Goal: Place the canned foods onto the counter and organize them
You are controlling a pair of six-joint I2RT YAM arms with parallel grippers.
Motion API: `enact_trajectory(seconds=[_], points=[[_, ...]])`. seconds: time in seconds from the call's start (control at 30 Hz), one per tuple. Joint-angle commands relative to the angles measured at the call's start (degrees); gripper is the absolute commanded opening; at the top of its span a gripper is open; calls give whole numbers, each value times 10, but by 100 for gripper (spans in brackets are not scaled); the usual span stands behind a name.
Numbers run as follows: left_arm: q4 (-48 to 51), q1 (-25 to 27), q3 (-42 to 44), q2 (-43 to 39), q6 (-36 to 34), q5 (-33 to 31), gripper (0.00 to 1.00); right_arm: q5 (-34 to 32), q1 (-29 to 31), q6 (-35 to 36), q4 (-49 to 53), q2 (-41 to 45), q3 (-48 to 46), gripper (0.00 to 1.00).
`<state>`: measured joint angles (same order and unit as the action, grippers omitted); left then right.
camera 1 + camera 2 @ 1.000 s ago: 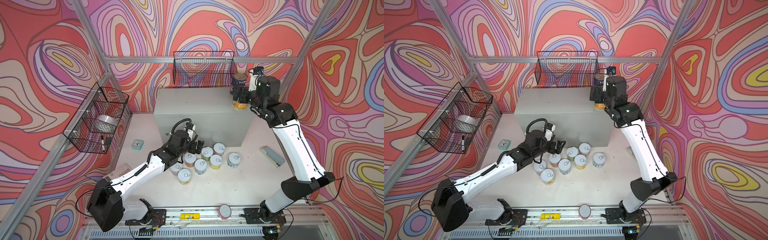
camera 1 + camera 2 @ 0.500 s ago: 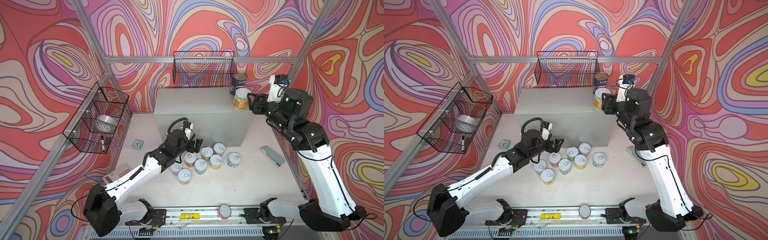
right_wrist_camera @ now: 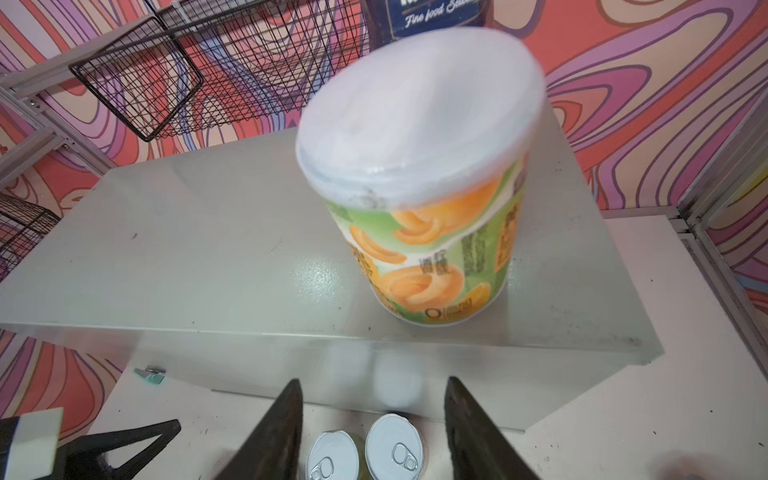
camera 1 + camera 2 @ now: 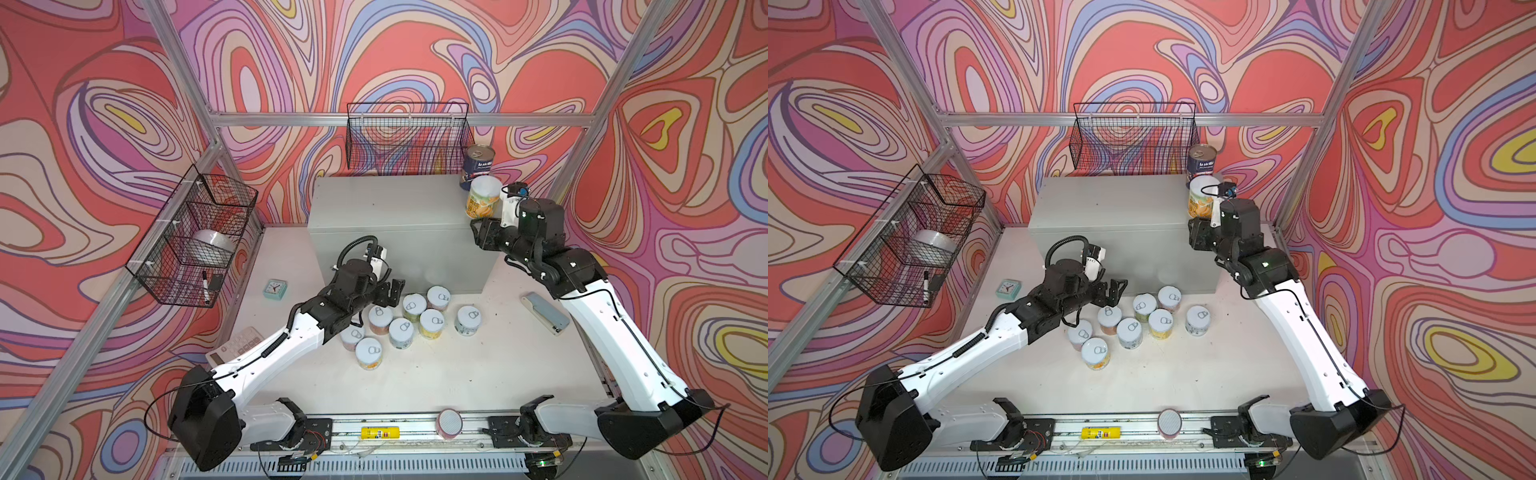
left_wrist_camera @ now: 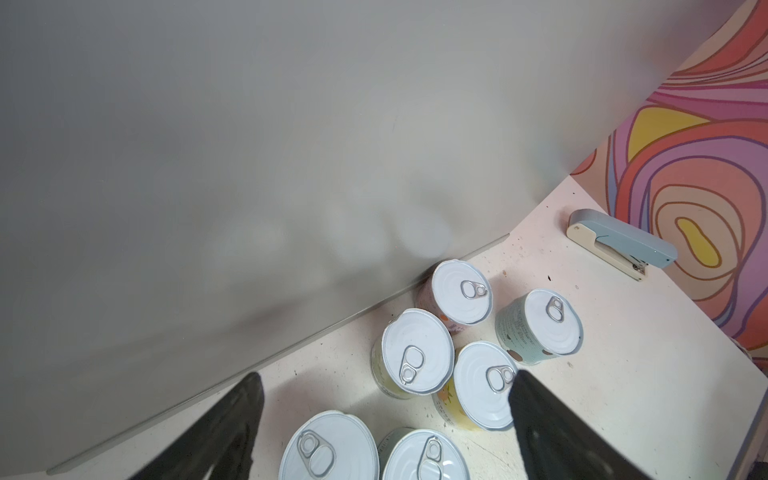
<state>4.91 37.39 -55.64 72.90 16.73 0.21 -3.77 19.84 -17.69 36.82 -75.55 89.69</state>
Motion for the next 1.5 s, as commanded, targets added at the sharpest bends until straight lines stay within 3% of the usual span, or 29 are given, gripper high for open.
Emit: enact_trajectory(seconds=[0.0,0.9,1.27,1.47], points=[[7,-4,-7,-2,3,1,93,-3,-13,0,-27,-16,15,54],[-2,-10,-22,36,8,12,93,5,-62,7,-76,-97,72,54],[-3,-11,-23,40,12,15,94,8,-67,14,-85,-100,68,55],[5,-11,-7,9,27,-29,100,45,-67,16,-68,-54,61,58]])
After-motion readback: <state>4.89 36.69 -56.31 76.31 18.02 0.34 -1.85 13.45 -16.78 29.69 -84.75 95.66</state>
